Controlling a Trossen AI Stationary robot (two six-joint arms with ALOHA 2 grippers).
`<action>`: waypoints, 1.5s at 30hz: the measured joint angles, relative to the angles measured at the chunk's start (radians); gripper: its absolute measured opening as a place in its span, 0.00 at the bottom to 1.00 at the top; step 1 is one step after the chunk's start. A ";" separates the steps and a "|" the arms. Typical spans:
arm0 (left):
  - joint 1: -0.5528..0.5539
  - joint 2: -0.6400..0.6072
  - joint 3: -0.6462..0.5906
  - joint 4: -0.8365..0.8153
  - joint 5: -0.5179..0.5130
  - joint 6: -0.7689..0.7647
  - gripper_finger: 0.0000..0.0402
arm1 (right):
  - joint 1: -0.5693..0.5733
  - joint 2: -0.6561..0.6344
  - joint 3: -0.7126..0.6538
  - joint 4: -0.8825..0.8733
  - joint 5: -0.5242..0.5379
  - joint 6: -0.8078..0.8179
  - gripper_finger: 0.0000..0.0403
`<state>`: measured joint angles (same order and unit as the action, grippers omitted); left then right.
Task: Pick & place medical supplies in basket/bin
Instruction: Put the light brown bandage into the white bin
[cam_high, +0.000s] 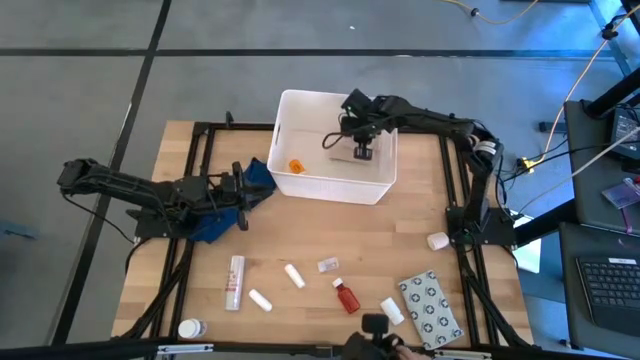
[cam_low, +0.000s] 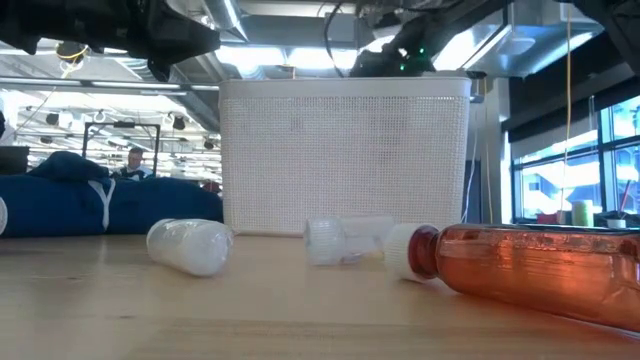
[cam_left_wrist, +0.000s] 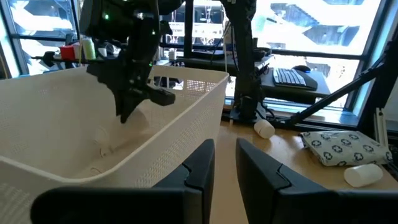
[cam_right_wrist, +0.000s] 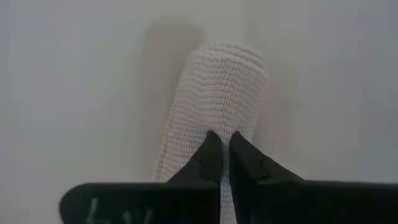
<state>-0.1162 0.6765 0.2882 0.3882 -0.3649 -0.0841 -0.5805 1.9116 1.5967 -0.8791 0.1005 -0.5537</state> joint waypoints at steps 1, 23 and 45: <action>0.000 0.000 0.000 0.000 0.000 0.000 0.15 | 0.001 0.005 0.000 -0.014 0.003 -0.035 0.02; 0.000 0.000 0.000 -0.021 0.000 0.000 0.15 | 0.012 0.019 0.022 -0.095 0.132 -0.074 0.36; 0.000 0.000 0.000 -0.050 -0.009 -0.008 0.15 | 0.299 -0.221 0.334 -0.679 -0.194 0.648 0.40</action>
<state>-0.1160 0.6767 0.2882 0.3386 -0.3737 -0.0917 -0.2818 1.6911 1.9307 -1.5579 -0.0935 0.0940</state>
